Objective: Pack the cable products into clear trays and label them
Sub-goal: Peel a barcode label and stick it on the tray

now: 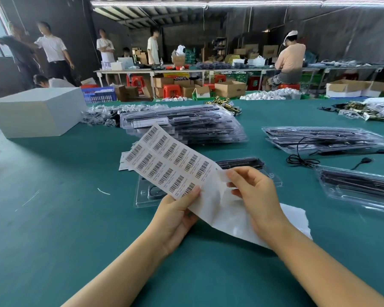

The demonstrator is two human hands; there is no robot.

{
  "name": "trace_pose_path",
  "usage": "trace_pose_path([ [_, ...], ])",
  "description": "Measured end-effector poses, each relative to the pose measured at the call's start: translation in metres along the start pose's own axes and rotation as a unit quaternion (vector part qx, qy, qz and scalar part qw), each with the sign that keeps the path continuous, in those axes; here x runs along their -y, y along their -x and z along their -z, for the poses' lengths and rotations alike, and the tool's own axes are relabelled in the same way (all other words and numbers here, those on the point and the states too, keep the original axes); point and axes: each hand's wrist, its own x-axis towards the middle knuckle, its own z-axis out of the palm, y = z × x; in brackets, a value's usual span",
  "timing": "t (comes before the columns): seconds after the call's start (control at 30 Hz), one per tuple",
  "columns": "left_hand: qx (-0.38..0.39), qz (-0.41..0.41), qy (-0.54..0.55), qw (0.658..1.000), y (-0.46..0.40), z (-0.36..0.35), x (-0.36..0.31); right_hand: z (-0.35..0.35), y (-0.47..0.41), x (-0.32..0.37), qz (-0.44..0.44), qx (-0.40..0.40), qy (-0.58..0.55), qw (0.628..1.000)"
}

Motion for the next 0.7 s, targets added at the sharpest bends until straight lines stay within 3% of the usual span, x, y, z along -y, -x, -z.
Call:
trace_pose_path([
  [0.07, -0.044, -0.052, -0.074, 0.995, -0.001, 0.001, -0.001, 0.004, -0.003, 0.001, -0.002, -0.031, -0.011, 0.999],
  [0.17, -0.137, -0.133, -0.200, 0.961, -0.003, 0.006, -0.001, 0.005, -0.005, 0.002, -0.007, -0.051, -0.035, 0.998],
  [0.3, -0.175, -0.186, -0.253, 0.933, -0.004, 0.012, -0.003, 0.007, -0.008, 0.002, -0.004, -0.073, -0.060, 0.996],
  [0.4, -0.210, -0.231, -0.365, 0.877, -0.006, 0.018, -0.006, 0.007, -0.009, 0.004, 0.036, -0.096, -0.059, 0.993],
  [0.57, -0.142, -0.303, -0.530, 0.779, -0.004, 0.017, -0.003, 0.008, -0.008, 0.010, 0.104, -0.194, -0.028, 0.975],
  [0.7, 0.026, -0.325, -0.655, 0.682, 0.002, 0.012, 0.007, 0.008, -0.001, 0.016, 0.190, -0.184, 0.072, 0.962],
])
